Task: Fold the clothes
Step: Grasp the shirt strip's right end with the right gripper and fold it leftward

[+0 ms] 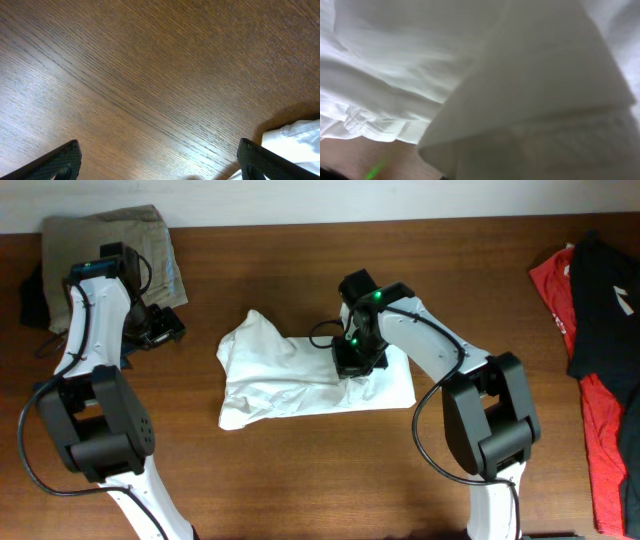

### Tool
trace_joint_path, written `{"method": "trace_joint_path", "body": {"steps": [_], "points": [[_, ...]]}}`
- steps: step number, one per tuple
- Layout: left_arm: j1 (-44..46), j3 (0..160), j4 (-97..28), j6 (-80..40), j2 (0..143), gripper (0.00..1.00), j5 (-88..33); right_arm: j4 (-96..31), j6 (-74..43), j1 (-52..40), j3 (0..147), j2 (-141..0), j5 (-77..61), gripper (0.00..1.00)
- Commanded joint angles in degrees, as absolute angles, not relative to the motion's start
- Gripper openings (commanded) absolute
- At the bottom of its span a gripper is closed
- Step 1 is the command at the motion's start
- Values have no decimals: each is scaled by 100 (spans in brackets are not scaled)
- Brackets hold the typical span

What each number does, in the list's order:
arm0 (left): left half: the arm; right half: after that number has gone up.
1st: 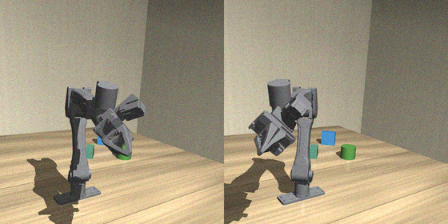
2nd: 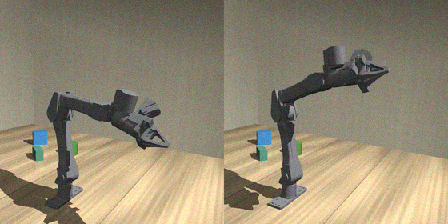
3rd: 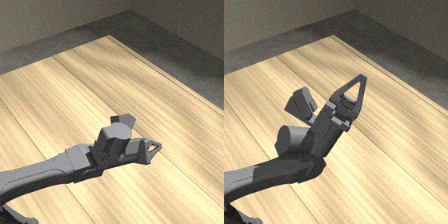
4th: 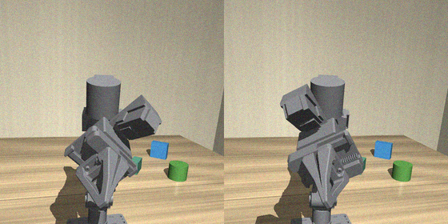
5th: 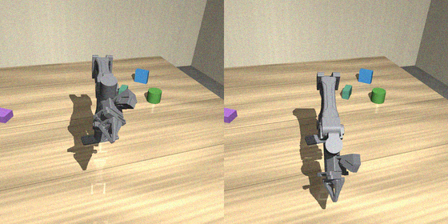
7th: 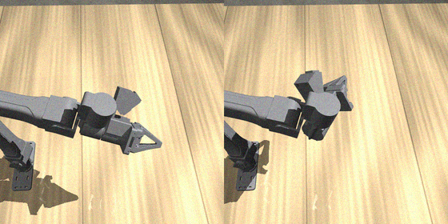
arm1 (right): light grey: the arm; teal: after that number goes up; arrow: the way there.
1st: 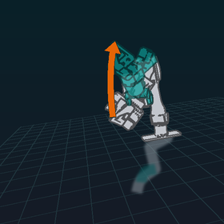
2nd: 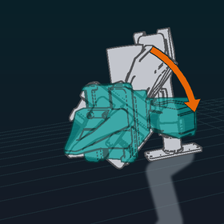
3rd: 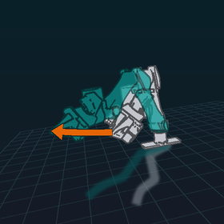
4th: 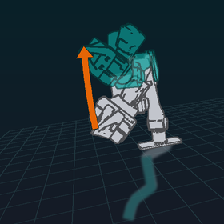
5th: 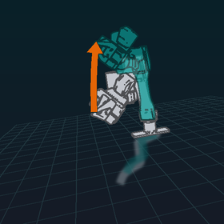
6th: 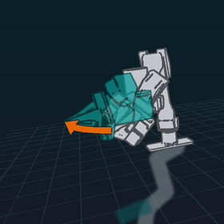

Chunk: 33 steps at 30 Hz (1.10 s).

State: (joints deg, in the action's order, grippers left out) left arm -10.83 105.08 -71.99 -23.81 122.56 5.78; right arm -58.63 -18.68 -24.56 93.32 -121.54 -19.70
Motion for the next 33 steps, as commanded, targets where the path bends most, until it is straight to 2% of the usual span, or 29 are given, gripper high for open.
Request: {"method": "trace_joint_path", "body": {"steps": [1,2,3,7,10,12,14,15,18,24,27,29,31,32,33], "points": [[-1063,10471,-7210,-2438,12149,99,532,-5774,-1962,-2521,9288,-11963,-2071,25],[-1063,10471,-7212,-2438,12149,99,532,-5756,-1959,-2523,9288,-11966,-2071,38],[-1063,10471,-7214,-2438,12149,99,532,-5749,-1962,-2523,9288,-11963,-2056,41],[-1063,10471,-7269,-2438,12149,99,534,-5972,-1850,-2403,9668,-11957,-2053,41],[-1063,10471,-7279,-2438,12149,99,532,-7015,-1675,-2069,10667,-11915,-1577,45],[-1063,10471,-7297,-2438,12149,99,532,-7373,-1653,-1831,10831,-11917,-1612,45],[-1063,10471,-7299,-2438,12149,99,532,-7734,-1354,-1750,10676,-11937,-1605,39],[-1063,10471,-7297,-2438,12149,99,532,-7732,-1330,-1809,10372,-11937,-1673,29],[-1063,10471,-7297,-2438,12149,99,491,-7220,-1334,-2145,9684,-11937,-2150,22],[-1063,10471,-7295,-2438,12149,99,425,-5666,-2051,-3072,8718,-11939,-2403,22],[-1063,10471,-7293,-2438,12149,99,425,-5441,-2051,-3267,8827,-11935,-2349,14],[-1063,10471,-7293,-2438,12149,99,427,-5865,-2040,-3183,9424,-11928,-2093,12],[-1063,10471,-7293,-2438,12149,99,427,-6497,-1931,-3059,10119,-11928,-1649,14],[-1063,10471,-7293,-2438,12149,99,425,-6923,-1933,-2932,10565,-11928,-1284,19],[-1063,10471,-7293,-2438,12149,99,427,-7225,-1909,-2766,10892,-11928,-1090,38]]}}
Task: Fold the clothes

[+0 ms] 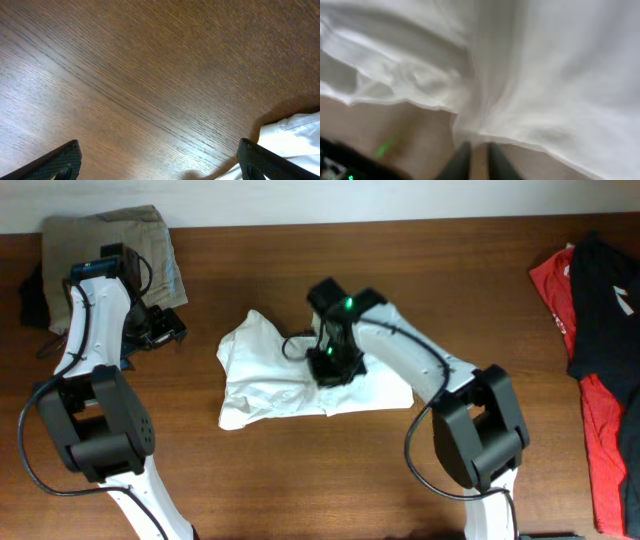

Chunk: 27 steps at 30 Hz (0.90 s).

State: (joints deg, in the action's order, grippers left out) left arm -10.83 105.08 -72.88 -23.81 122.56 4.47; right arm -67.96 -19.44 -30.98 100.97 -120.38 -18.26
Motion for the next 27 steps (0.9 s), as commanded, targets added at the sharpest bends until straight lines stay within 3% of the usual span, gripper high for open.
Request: {"method": "trace_joint_path", "body": {"steps": [1,2,3,5,6,9,10,14,18,23,26,27], "points": [[-1063,10471,-7293,-2438,12149,99,425,-7448,-1767,-2574,11113,-11928,-1087,55],[-1063,10471,-7293,-2438,12149,99,425,-7625,-1640,-2357,11183,-11928,-1083,70],[-1063,10471,-7295,-2438,12149,99,425,-7728,-1632,-2231,11181,-11928,-1079,79],[-1063,10471,-7295,-2438,12149,99,423,-7784,-1439,-1881,11034,-11935,-1066,79],[-1063,10471,-7295,-2438,12149,99,423,-7754,-1256,-1745,10930,-11942,-1068,71],[-1063,10471,-7295,-2438,12149,99,379,-7325,-1094,-1369,10298,-11942,-1081,13],[-1063,10471,-7295,-2438,12149,99,377,-7030,-1092,-1267,9994,-11942,-1225,4],[-1063,10471,-7295,-2438,12149,99,316,-5872,-989,-1085,9000,-11942,-1931,4],[-1063,10471,-7297,-2438,12149,99,316,-4998,-965,-864,8291,-11944,-1664,7],[-1063,10471,-7332,-2438,12149,99,316,-4939,-1035,-178,8392,-11955,-1380,8],[-1061,10471,-7317,-2438,12149,99,71,-5680,-1028,-25,9146,-11950,-1542,22],[-1048,10471,-7317,-2436,12149,99,-169,-6136,-1031,-25,9570,-11950,-1540,35]]}}
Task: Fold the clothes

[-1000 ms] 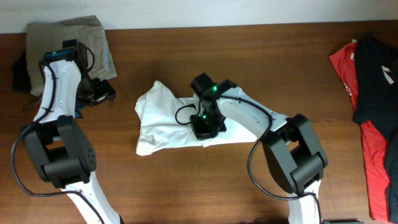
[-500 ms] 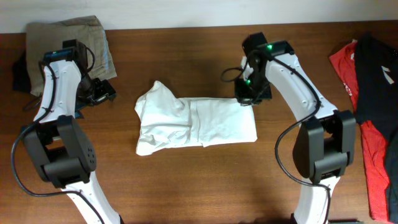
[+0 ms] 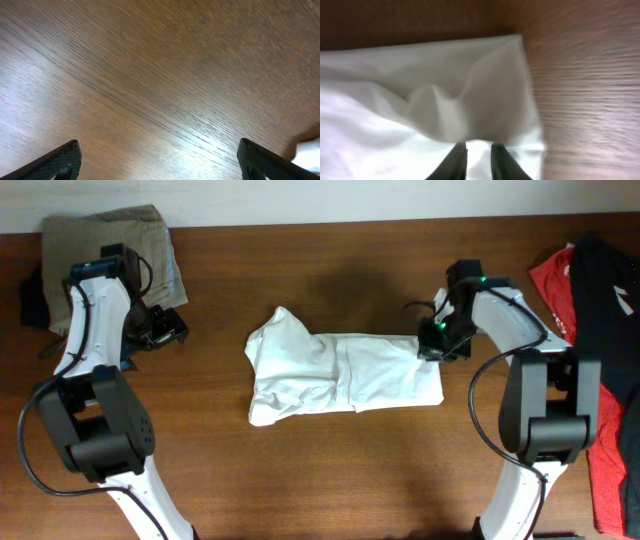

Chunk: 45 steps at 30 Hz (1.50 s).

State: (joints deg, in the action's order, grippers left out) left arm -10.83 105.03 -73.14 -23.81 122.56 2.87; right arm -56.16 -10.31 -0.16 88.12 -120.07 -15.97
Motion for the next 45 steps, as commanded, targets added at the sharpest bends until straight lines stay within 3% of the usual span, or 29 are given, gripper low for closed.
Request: {"method": "trace_joint_path", "body": {"steps": [1,4,5,6,7,11,14,20,28,31,32,34,35,41,45], "points": [[-1013,10471,-7312,-2373,12149,99,-419,-6434,-1031,-25,9859,-11950,-1540,45],[-801,10377,-7120,-1570,12149,99,-1422,-7411,-1400,-23,11013,-11950,-1192,50],[-705,10256,-7022,-1291,12149,99,-1793,-7804,-1396,-23,11594,-11950,-1192,56],[-639,10154,-6963,-1118,12149,99,-2023,-8095,-1396,-23,12014,-11950,-1153,71],[-602,10055,-6932,-963,12149,99,-2191,-8359,-1396,-23,12414,-11950,-1068,99],[-445,9203,-6742,54,12149,99,-3627,-9166,-1396,169,14127,-11950,-401,99],[-373,8608,-6226,47,12149,99,-3717,-9443,-1398,510,14792,-11948,-469,99],[-305,8173,-5846,-237,12149,99,-3741,-9732,-1393,993,14879,-11950,-491,99],[596,8136,-4928,-976,12151,98,-3771,-9732,-1343,976,14877,-11950,-489,99],[729,8134,-4748,-1131,12151,76,-3750,-9732,-1225,976,14877,-11950,-486,99],[735,8134,-4727,-1133,12151,59,-3677,-9732,-1225,976,14877,-11950,-486,99],[735,8136,-4720,-1131,12151,9,-3295,-9732,-1223,976,14875,-11950,-484,99],[722,8136,-4720,-1131,12151,1,-3131,-9732,-1225,976,14859,-11950,-486,99],[14,8927,-5701,-1129,12147,1,-1758,-9732,-1092,976,14427,-11950,-432,99],[-432,10339,-6877,-1066,12145,1,-1678,-9647,-1094,967,13544,-11952,-646,99]]}}
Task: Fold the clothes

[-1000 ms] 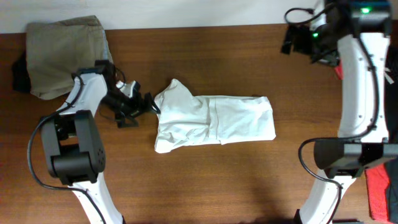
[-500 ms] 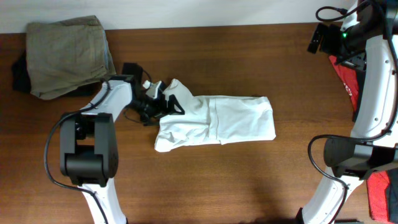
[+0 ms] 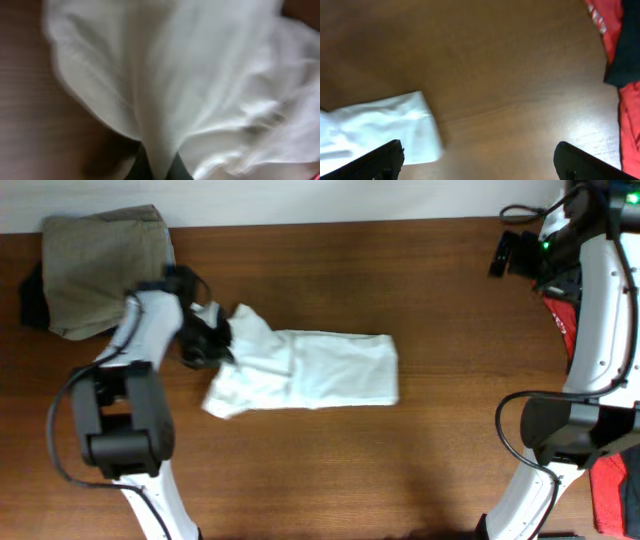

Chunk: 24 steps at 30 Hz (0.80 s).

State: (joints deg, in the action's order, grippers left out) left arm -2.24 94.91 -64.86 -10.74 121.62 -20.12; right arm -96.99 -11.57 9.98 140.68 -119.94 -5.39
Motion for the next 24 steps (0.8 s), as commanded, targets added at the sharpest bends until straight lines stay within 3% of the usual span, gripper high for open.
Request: {"method": "trace_joint_path", "body": {"steps": [1,5,12,18,23,24], "points": [[-429,10586,-7057,-1066,12143,1,-1693,-9553,-1092,965,13321,-11952,-711,99],[-45,11601,-7813,-1068,12049,1,-1712,-8541,-1092,799,11631,-11952,-996,99],[1409,11671,-7891,-1070,11998,1,-1710,-7037,-1096,292,9789,-11952,-1249,99],[2692,11605,-7762,-1111,12280,1,-1367,-6810,-1094,263,9509,-11952,-1485,99],[3116,11419,-7411,-1138,12691,1,-1372,-6812,-1094,263,9509,-11952,-1485,99],[3179,11419,-7397,-1138,12811,6,-1369,-6814,-1094,263,9509,-11952,-1487,99]]}}
